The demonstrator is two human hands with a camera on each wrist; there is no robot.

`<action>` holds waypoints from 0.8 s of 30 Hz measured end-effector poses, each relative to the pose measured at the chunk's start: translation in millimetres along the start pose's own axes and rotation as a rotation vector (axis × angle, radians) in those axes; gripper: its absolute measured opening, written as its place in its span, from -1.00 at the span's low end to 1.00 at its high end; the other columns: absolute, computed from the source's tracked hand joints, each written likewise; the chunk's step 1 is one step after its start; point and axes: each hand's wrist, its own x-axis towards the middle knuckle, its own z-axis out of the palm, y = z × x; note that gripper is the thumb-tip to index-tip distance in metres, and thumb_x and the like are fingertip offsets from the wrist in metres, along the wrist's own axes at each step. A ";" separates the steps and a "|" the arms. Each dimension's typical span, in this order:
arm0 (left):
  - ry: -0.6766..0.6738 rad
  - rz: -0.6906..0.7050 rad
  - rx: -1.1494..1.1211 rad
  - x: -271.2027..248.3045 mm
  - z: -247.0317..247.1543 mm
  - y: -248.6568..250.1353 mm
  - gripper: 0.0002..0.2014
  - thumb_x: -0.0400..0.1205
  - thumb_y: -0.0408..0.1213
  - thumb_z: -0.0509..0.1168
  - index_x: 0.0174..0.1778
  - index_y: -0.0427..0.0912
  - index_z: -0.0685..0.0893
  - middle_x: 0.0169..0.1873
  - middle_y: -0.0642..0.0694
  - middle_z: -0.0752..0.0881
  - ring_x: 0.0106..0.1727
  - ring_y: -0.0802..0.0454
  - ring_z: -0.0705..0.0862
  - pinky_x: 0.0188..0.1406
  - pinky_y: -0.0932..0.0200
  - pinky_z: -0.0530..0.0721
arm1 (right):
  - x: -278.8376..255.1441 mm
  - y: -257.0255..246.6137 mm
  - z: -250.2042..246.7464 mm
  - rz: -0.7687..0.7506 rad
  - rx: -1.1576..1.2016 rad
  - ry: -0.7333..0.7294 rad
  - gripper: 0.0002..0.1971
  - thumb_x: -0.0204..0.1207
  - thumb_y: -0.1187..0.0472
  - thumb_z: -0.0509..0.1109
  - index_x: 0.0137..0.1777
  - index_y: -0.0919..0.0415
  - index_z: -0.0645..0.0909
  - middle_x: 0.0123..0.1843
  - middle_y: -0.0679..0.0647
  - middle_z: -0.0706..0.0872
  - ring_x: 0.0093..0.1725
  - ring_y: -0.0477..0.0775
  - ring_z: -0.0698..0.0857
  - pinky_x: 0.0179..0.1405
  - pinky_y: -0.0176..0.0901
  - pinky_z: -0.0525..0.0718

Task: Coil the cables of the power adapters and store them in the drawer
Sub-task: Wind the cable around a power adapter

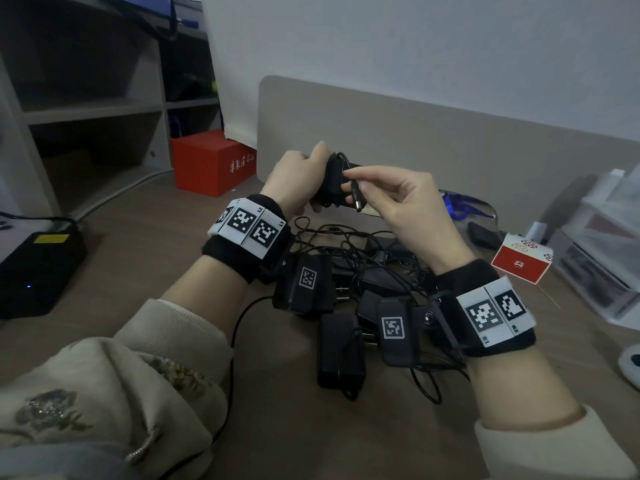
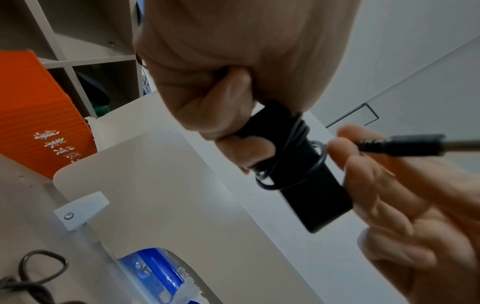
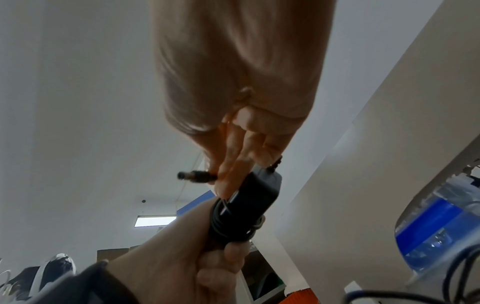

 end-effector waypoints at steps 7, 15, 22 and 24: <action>-0.015 0.018 0.015 -1.3 -0.9 0.1 -0.58 0.69 -0.04 0.04 -0.25 -0.25 0.65 -0.55 -0.18 0.66 -0.78 0.05 0.45 -0.72 0.36 0.29 | -2.4 -3.5 -6.3 0.011 -0.029 -0.110 -0.68 0.49 0.43 0.49 0.16 0.07 0.71 0.00 -0.04 0.81 -0.03 -0.22 0.74 0.06 -0.43 0.62; -0.032 0.007 0.028 -2.4 -0.4 1.2 -0.60 0.70 -0.06 0.05 -0.26 -0.25 0.61 -0.65 -0.13 0.60 -0.81 0.08 0.40 -0.74 0.37 0.27 | 1.2 4.0 -5.5 -0.019 -0.040 0.001 -0.80 0.41 0.35 0.58 -0.08 0.07 0.70 -0.16 0.12 0.76 -0.16 -0.04 0.68 -0.14 -0.41 0.58; -0.067 0.013 0.017 -3.8 -0.4 1.6 -0.60 0.73 -0.06 0.04 -0.24 -0.25 0.60 -0.60 -0.16 0.60 -0.78 0.07 0.43 -0.75 0.38 0.27 | 3.1 9.3 -6.0 -0.036 -0.264 0.079 -0.82 0.45 0.24 0.56 -0.21 -0.01 0.62 -0.15 -0.12 0.52 -0.24 -0.32 0.51 -0.11 -0.53 0.45; -0.062 0.016 0.020 -3.3 -0.2 1.0 -0.59 0.73 -0.06 0.04 -0.25 -0.25 0.60 -0.60 -0.17 0.59 -0.77 0.06 0.42 -0.74 0.37 0.28 | 4.7 12.0 -5.4 -0.040 -0.308 0.122 -0.86 0.45 0.23 0.56 -0.20 0.05 0.63 -0.12 -0.13 0.46 -0.24 -0.34 0.50 -0.12 -0.55 0.42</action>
